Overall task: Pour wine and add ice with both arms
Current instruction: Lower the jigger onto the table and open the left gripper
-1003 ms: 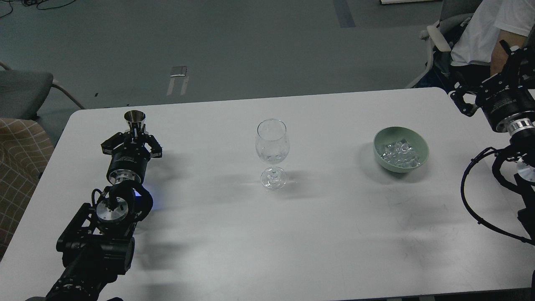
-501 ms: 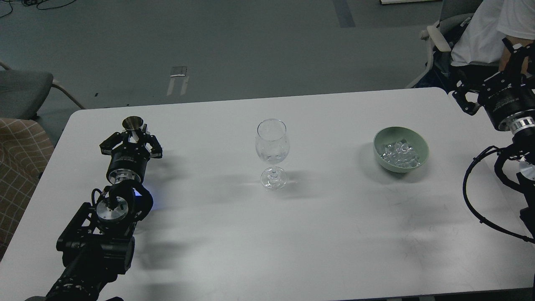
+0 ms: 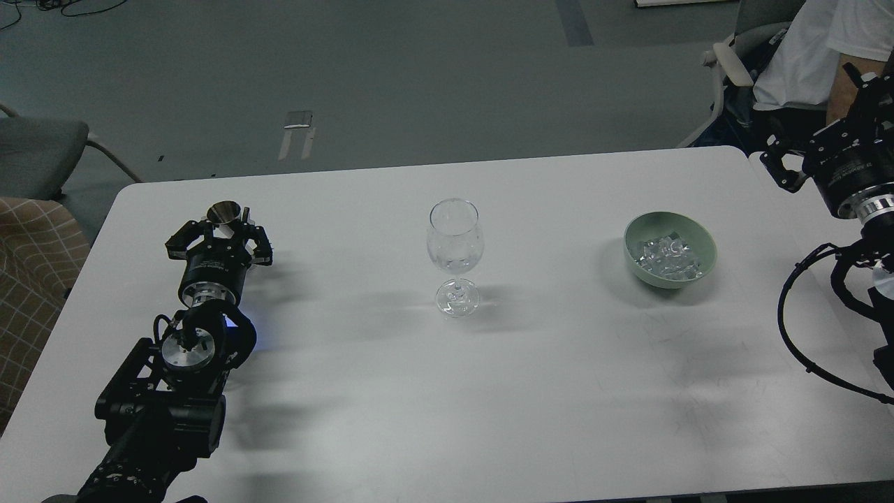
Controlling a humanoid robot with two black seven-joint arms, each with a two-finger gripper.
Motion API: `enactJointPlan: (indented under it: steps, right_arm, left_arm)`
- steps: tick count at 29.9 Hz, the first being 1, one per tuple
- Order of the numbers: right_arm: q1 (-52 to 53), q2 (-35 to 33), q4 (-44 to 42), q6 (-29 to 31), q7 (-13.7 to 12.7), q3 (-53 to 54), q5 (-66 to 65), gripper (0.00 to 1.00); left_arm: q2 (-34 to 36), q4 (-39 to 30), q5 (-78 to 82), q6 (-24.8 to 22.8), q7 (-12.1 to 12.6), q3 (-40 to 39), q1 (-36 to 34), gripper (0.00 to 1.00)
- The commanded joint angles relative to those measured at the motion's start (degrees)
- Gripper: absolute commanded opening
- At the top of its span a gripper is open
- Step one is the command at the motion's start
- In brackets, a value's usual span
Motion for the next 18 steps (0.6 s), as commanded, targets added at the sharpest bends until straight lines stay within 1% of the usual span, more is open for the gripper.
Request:
enactJointPlan:
  steps: [1,10,18]
  right_arm:
    - [0.0,0.0,-0.1,0.0,0.0,0.0,0.0,1.0]
    - [-0.4,-0.1,-0.2,0.1,0.0,0.0,0.0,1.0]
    - [-0.4,-0.2,0.0,0.1,0.0,0.0,0.0,1.0]
  left_arm:
    - [0.0,0.0,0.0,0.1,0.0,0.0,0.0,0.48]
    - [0.0,-0.8,0.0,-0.3,0.1,0.0,-0.4,0.48]
    - [-0.4,-2.2,0.2,-0.3,0.0,0.0,0.2,0.52]
